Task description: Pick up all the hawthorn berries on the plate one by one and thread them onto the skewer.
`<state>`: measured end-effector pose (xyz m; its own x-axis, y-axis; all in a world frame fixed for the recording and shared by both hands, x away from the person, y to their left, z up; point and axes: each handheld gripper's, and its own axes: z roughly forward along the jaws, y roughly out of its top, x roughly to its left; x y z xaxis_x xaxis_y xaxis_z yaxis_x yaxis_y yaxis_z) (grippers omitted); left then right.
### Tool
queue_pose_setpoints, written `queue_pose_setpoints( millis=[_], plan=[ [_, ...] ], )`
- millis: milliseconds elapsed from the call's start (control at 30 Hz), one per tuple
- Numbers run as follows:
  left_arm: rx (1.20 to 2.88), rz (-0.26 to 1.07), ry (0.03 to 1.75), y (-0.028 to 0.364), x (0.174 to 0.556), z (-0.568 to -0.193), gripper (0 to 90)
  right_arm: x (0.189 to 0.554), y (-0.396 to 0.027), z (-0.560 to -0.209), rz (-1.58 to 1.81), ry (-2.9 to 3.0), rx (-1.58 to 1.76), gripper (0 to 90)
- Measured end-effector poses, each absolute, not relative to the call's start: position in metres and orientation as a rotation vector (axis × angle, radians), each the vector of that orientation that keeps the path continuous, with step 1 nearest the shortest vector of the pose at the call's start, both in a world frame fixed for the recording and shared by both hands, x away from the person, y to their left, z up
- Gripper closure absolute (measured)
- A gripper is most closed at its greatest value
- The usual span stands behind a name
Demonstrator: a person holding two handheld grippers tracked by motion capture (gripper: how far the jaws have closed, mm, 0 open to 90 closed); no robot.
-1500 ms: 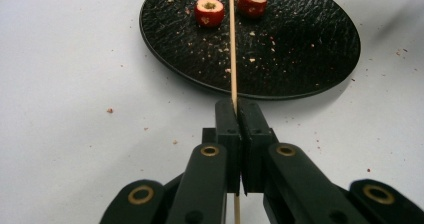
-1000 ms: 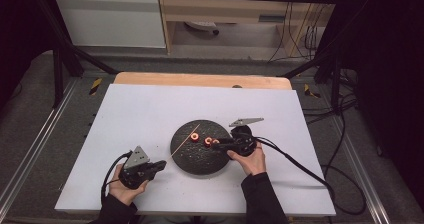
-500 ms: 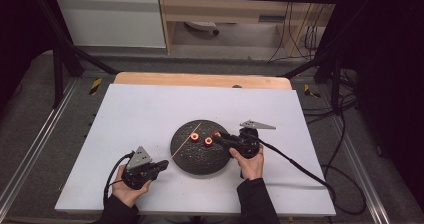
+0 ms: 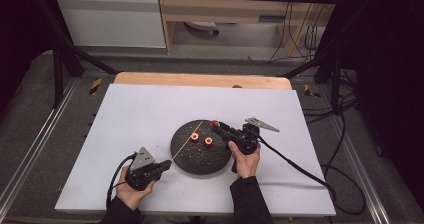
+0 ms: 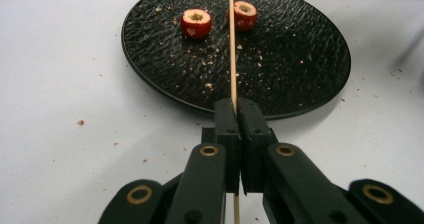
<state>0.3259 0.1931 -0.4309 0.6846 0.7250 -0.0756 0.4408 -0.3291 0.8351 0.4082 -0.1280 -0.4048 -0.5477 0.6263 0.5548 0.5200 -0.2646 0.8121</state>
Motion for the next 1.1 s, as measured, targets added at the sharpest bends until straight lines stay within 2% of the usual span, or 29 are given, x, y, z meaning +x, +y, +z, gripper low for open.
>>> queue_pose_setpoints(
  millis=[533,1100],
  plan=[
    [1.907,0.404,0.909,0.179,0.324,-0.426,88.2,0.419,-0.128,-0.402,2.112,1.587,1.494,61.5],
    [1.841,0.416,0.912,0.147,0.318,-0.423,88.2,0.421,-0.127,-0.401,2.222,1.414,1.502,61.5]
  ],
)
